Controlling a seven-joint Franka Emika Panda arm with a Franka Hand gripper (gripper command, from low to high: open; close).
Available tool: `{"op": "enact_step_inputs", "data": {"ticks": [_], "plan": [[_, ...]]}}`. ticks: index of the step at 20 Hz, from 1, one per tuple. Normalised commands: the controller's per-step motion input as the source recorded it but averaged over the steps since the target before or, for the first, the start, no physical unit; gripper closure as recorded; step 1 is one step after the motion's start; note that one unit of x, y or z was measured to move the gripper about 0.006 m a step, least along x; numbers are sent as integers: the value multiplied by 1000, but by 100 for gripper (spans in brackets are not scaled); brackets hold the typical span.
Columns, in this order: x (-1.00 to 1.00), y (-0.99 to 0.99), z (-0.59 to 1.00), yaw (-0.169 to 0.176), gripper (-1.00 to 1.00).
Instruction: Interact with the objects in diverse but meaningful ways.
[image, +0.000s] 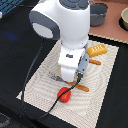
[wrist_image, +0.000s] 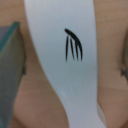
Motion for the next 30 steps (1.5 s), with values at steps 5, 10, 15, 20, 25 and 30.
{"op": "enact_step_inputs", "data": {"ticks": [5,10,15,20,25,30], "plan": [[217,0,-106,0,100],[97,75,207,0,100],[-208,289,865,0,100],[-274,104,716,0,100],[-439,-105,325,0,100],[-590,-291,106,0,100]]}}
